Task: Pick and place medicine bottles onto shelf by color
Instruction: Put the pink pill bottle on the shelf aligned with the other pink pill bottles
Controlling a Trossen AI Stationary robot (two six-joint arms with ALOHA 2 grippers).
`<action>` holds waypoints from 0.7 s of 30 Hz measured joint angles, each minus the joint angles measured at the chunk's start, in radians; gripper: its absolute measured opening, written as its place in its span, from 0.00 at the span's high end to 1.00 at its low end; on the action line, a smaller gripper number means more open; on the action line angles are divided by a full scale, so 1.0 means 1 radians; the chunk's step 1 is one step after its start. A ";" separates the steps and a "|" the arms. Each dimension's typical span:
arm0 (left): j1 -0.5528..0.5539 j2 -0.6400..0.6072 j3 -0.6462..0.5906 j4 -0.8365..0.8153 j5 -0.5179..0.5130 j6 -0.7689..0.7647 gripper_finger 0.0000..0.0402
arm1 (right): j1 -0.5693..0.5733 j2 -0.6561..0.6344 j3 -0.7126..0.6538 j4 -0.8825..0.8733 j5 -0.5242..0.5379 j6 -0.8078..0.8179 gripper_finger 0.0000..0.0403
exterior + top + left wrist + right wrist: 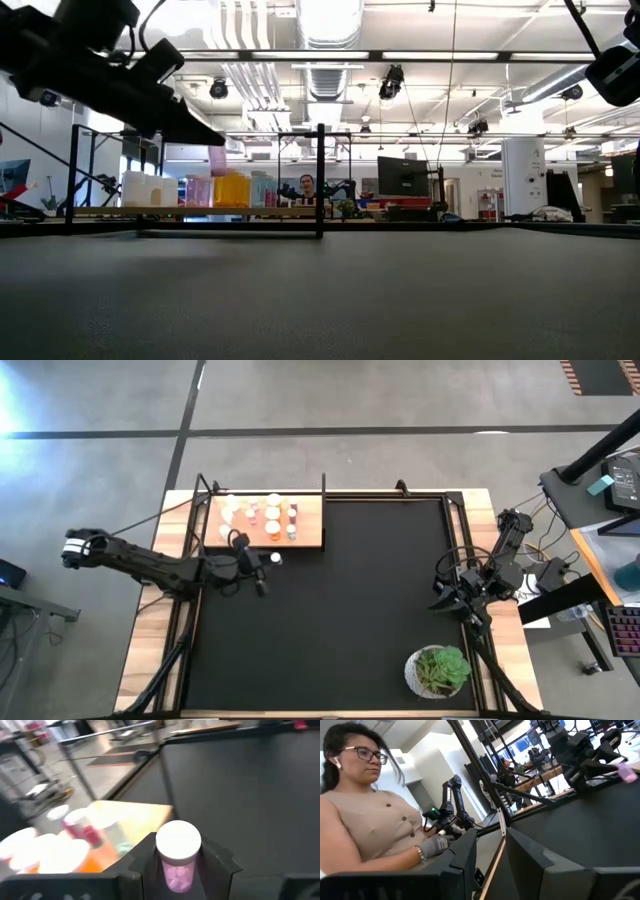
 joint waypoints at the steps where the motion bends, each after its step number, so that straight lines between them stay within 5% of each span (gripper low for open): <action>1: 0.014 -0.003 -0.001 0.000 -0.013 -0.001 0.75 | 0.000 0.000 0.000 0.000 0.000 0.000 0.76; 11: 0.101 -0.010 0.041 -0.001 -0.130 -0.133 0.75 | 0.000 0.000 0.000 0.000 0.000 0.000 0.76; 21: 0.112 -0.031 0.088 -0.015 -0.383 -0.268 0.75 | 0.000 0.000 0.000 0.000 0.000 0.000 0.76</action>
